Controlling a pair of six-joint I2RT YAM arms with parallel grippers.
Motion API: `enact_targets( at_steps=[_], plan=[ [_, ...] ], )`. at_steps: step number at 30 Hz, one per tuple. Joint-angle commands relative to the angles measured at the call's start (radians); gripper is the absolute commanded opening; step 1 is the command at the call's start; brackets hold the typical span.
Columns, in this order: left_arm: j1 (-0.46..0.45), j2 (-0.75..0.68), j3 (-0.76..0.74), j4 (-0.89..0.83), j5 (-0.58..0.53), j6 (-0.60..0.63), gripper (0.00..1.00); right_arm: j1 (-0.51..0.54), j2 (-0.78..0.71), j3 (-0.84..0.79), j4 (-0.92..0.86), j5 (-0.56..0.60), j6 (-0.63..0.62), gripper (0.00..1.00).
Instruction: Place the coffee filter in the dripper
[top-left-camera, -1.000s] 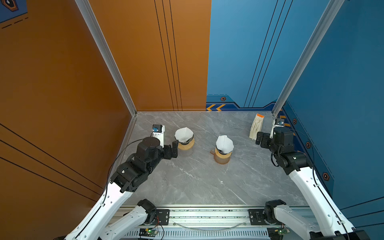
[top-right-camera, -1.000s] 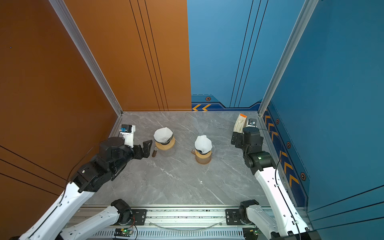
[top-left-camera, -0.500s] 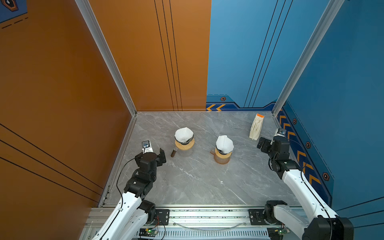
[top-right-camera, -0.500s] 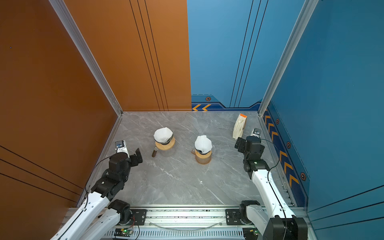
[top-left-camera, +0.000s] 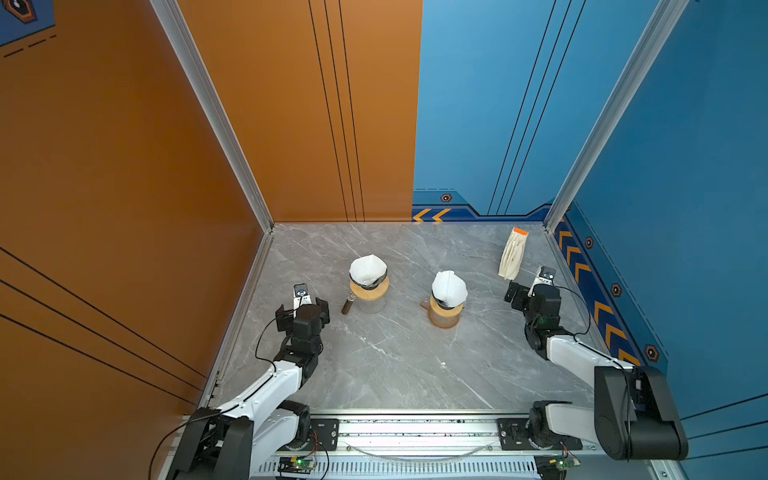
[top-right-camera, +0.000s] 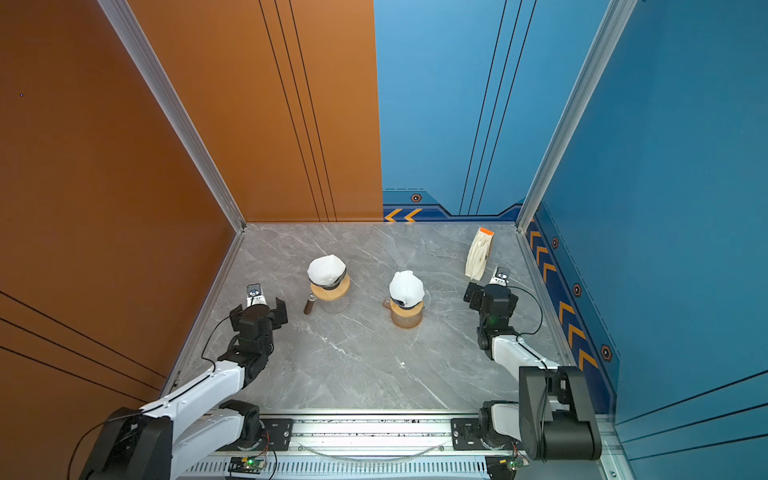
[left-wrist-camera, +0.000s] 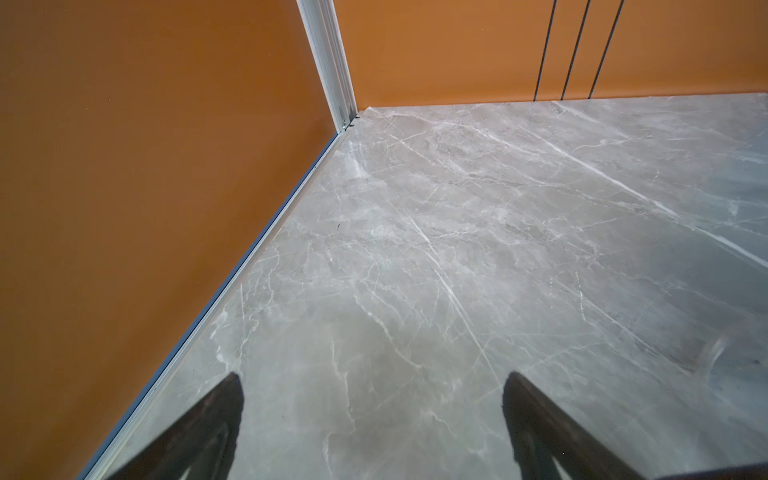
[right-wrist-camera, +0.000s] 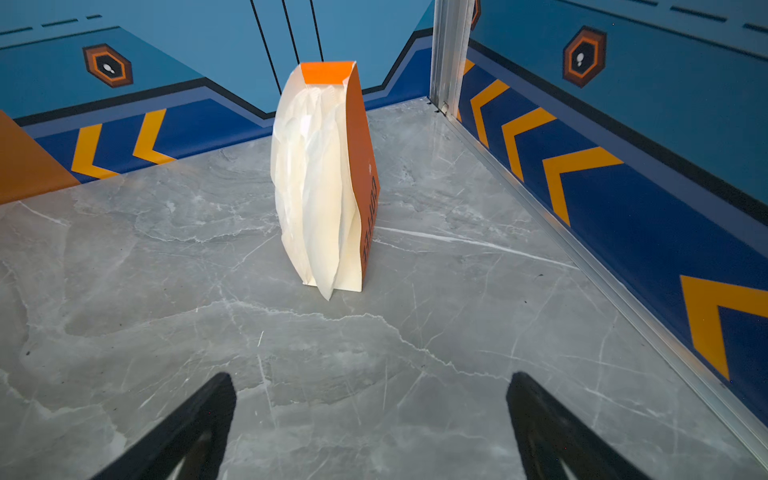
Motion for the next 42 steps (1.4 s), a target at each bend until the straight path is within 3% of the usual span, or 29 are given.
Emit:
enact_targets(
  at_steps=[1,9,20,32,42],
  plan=[
    [0.018,0.086,-0.019,0.245,0.045,0.056,0.98,-0.005,0.045,-0.009,0.129,0.03,-0.032,1.0],
    [0.049,0.297,0.025,0.411,0.133,0.08,0.98,-0.015,0.118,-0.124,0.404,-0.027,-0.039,1.0],
    [0.092,0.499,0.035,0.595,0.2,0.075,0.98,0.0,0.216,-0.084,0.416,-0.12,-0.09,1.0],
    [0.132,0.485,0.094,0.451,0.247,0.034,0.98,0.053,0.225,-0.064,0.39,-0.009,-0.123,1.0],
    [0.138,0.482,0.09,0.451,0.255,0.03,0.98,0.063,0.224,-0.067,0.393,0.009,-0.127,1.0]
  ],
)
